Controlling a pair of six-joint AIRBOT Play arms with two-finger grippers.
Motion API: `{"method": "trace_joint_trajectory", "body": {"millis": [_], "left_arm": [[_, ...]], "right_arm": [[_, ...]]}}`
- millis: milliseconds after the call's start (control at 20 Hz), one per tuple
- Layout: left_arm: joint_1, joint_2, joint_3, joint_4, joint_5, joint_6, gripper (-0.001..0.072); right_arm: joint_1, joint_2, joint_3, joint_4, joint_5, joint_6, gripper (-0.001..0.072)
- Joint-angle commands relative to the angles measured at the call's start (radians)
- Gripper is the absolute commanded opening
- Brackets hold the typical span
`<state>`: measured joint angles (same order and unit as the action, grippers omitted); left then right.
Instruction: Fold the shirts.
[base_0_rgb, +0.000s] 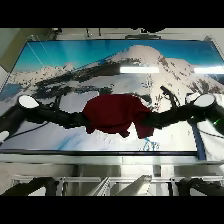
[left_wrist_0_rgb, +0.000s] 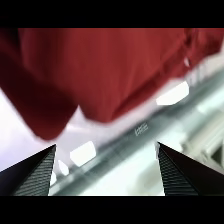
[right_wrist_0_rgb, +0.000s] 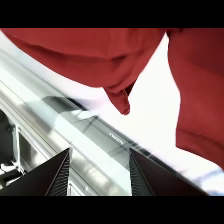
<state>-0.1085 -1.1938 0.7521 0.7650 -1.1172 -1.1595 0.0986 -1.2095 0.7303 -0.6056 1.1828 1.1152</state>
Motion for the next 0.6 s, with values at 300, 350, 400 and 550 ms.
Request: {"method": "trace_joint_trajectory", "body": {"millis": [300,350,400,550], "left_arm": [[-0.136,-0.065,0.022,-0.05,0.381,0.056,0.0691],[-0.136,-0.091,0.046,-0.05,0.36,0.056,0.0655],[-0.136,-0.115,0.074,-0.05,0.325,0.056,0.0464],[-0.136,-0.164,0.156,-0.049,0.245,0.06,0.0264]], "right_arm": [[0.19,-0.233,-0.097,0.395,-0.427,-0.24,0.0323],[0.19,-0.254,-0.086,0.422,-0.412,-0.272,0.0176],[0.19,-0.261,-0.076,0.438,-0.402,-0.287,0.0156],[0.188,-0.261,-0.039,0.457,-0.411,-0.308,0.0078]]}}
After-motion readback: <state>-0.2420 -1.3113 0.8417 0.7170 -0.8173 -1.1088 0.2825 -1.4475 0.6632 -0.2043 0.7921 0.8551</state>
